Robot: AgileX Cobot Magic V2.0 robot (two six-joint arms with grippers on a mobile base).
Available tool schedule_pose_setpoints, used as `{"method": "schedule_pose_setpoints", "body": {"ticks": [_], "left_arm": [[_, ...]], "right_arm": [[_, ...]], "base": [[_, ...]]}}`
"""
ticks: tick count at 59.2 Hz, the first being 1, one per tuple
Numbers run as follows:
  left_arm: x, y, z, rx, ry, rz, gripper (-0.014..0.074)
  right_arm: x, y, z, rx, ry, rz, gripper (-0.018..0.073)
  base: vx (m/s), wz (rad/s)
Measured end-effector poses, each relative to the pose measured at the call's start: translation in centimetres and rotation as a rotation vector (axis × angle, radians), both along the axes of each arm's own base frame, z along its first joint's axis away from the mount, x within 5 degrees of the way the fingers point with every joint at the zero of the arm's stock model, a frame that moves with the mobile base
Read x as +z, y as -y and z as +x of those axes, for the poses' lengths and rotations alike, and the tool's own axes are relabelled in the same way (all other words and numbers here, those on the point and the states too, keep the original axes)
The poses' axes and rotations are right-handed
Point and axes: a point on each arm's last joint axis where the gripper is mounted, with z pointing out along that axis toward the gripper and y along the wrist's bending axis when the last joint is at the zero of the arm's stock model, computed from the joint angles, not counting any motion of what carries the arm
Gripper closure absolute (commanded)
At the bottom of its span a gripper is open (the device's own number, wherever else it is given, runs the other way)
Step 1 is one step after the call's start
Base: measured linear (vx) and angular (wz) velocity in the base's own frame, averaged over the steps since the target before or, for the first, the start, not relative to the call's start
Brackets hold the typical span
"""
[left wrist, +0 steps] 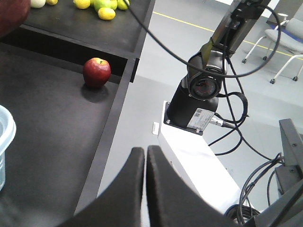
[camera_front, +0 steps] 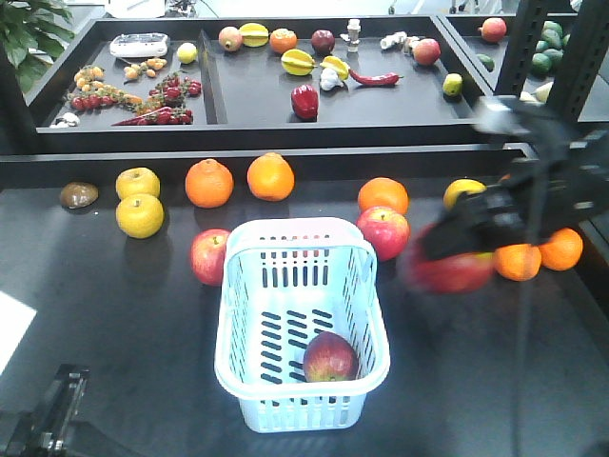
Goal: Pick three apples into basket with both arms
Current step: 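Carry the second apple over the basket and release it with the right gripper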
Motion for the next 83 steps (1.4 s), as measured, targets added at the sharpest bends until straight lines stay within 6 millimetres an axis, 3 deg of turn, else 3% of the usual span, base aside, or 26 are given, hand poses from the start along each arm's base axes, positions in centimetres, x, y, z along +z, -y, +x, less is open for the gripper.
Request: {"method": "schedule_pose_setpoints", "body": {"ticks": [8,20,37,42,47,55,61,70,79,83], "left_arm": [[0.0,0.0,0.0,0.0,0.0,0.0,0.0602],[0.0,0.0,0.0,0.0,0.0,0.0,0.0602],[0.0,0.0,0.0,0.0,0.0,0.0,0.0602],[0.0,0.0,0.0,0.0,0.0,0.0,0.0602],[0.0,0.0,0.0,0.0,0.0,0.0,0.0602],[0.0,0.0,0.0,0.0,0.0,0.0,0.0602],[0.0,0.0,0.0,0.0,0.0,0.0,0.0602],[0.0,0.0,0.0,0.0,0.0,0.0,0.0602],[0.0,0.0,0.0,0.0,0.0,0.0,0.0602],[0.0,0.0,0.0,0.0,0.0,0.0,0.0602]], "right_arm": [[-0.1,-4.5,-0.6,0.079,0.021,0.013,0.0552],[-1.8,-8.4,-0.3,0.126,0.033,0.015,0.0438],[-4.6,-9.5,1.4,0.108,0.008,-0.002,-0.006],[-4.9,-9.5,1.7,0.095,0.018,-0.003,-0.014],[-5.0,-9.6,1.9,0.088,0.025,0.0,-0.016],[-4.9,-9.6,1.9,0.08,0.026,0.006,-0.013],[-4.9,-9.6,1.9,0.08,0.021,0.007,-0.0051],[-4.5,-9.4,1.1,0.113,-0.016,-0.003,0.0199],[-2.6,-8.2,-0.7,0.132,-0.025,-0.088,0.0566],[-1.8,-7.3,-1.4,0.107,-0.021,-0.159,0.0573]], "base": [[0.0,0.0],[0.0,0.0],[0.0,0.0],[0.0,0.0],[0.0,0.0],[0.0,0.0],[0.0,0.0],[0.0,0.0],[0.0,0.0],[0.0,0.0]]}}
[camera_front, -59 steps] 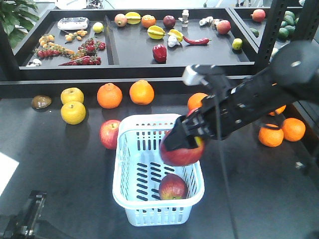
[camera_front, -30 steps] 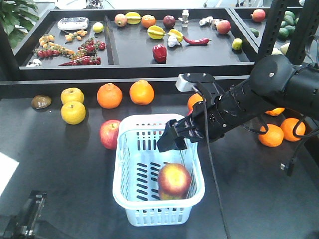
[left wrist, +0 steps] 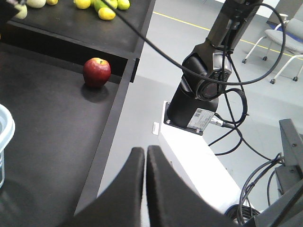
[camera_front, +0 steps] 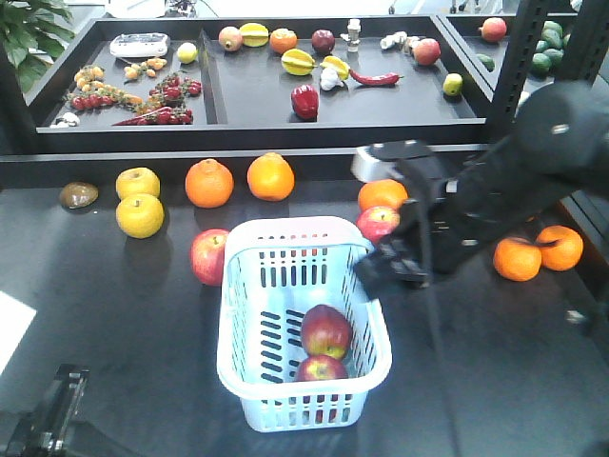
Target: Pick three apples into basket with both arms
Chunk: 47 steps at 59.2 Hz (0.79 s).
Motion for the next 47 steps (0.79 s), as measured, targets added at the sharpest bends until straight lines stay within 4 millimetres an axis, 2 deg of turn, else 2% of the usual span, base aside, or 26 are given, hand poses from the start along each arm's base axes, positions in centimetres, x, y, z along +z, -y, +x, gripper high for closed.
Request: {"method": "schedule_pose_setpoints", "body": {"ticks": [7,11,23,25,27,32,39,47], "left_arm": [[0.0,0.0,0.0,0.0,0.0,0.0,0.0602],[0.0,0.0,0.0,0.0,0.0,0.0,0.0602],[0.0,0.0,0.0,0.0,0.0,0.0,0.0602],[0.0,0.0,0.0,0.0,0.0,0.0,0.0602],[0.0,0.0,0.0,0.0,0.0,0.0,0.0602],[0.0,0.0,0.0,0.0,0.0,0.0,0.0602],[0.0,0.0,0.0,0.0,0.0,0.0,0.0602],[0.0,0.0,0.0,0.0,0.0,0.0,0.0602]], "right_arm": [[1.7,2.3,-1.7,-0.093,0.076,-0.136,0.0568],[1.9,4.0,-2.9,-0.164,0.11,-0.223,0.0568],[-0.7,10.8,-6.1,-0.486,0.089,-0.369,0.0567],[-1.2,12.5,-6.7,-0.561,0.078,-0.378,0.0564],[-1.3,13.3,-6.9,-0.599,0.077,-0.379,0.0559],[-1.6,16.9,-7.6,-0.765,0.059,-0.384,0.0531],[-2.1,20.9,-8.4,-0.913,0.009,-0.408,0.0418],[-3.8,24.3,-9.1,-0.994,-0.125,-0.392,0.019]], "base": [[0.0,0.0],[0.0,0.0],[0.0,0.0],[0.0,0.0],[0.0,0.0],[0.0,0.0],[0.0,0.0],[0.0,0.0]]}}
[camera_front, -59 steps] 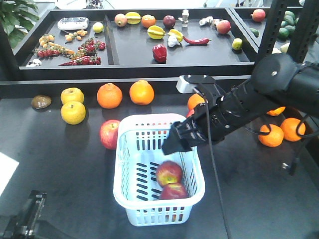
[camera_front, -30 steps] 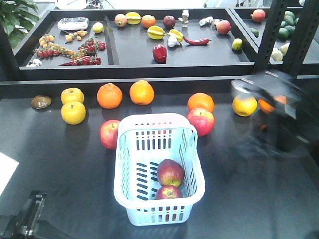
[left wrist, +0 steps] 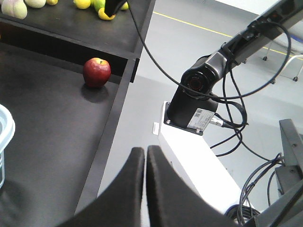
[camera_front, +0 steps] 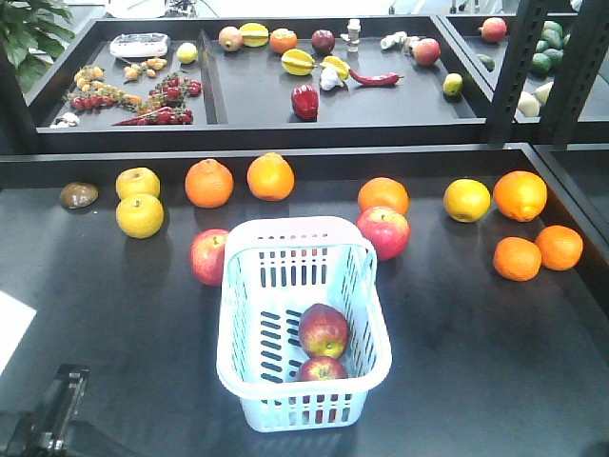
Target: Pick three apples into basket with both arms
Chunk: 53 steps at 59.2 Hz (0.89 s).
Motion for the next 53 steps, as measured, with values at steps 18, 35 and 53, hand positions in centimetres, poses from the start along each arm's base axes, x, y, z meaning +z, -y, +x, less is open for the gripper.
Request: {"method": "schedule_pose_setpoints", "body": {"ticks": [18,35,53], "left_arm": [[0.0,0.0,0.0,0.0,0.0,0.0,0.0602],[0.0,0.0,0.0,0.0,0.0,0.0,0.0602],[0.0,0.0,0.0,0.0,0.0,0.0,0.0602]], "right_arm": [[-4.8,2.0,1.9,-0.026,-0.107,0.151,-0.0167],[-8.3,3.3,3.0,-0.018,-0.198,0.137,-0.0132],[-10.5,3.8,3.7,-0.015,-0.223,0.136,-0.0083]], "base": [[0.0,0.0],[0.0,0.0],[0.0,0.0]]}}
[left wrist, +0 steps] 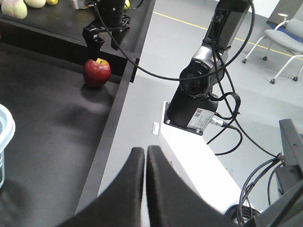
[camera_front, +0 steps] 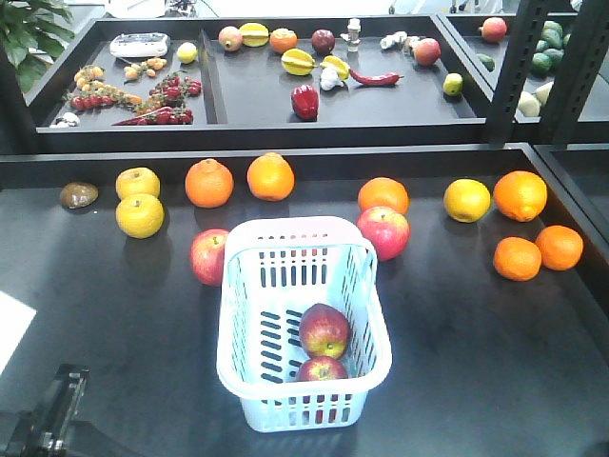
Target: Pick three apples into basket with both arms
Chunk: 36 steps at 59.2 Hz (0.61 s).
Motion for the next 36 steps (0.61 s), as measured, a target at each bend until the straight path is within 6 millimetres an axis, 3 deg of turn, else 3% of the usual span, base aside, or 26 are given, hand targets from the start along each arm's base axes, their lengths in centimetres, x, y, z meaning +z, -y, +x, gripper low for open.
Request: {"method": "schedule_pose_setpoints", "body": {"ticks": [26,36], "left_arm": [[0.0,0.0,0.0,0.0,0.0,0.0,0.0602],[0.0,0.0,0.0,0.0,0.0,0.0,0.0602]], "right_arm": [[-3.6,0.5,0.8,0.015,-0.045,0.021,-0.0048],[-4.3,0.6,0.9,0.014,-0.049,0.027,0.0034]], "base": [[0.0,0.0],[0.0,0.0]]}}
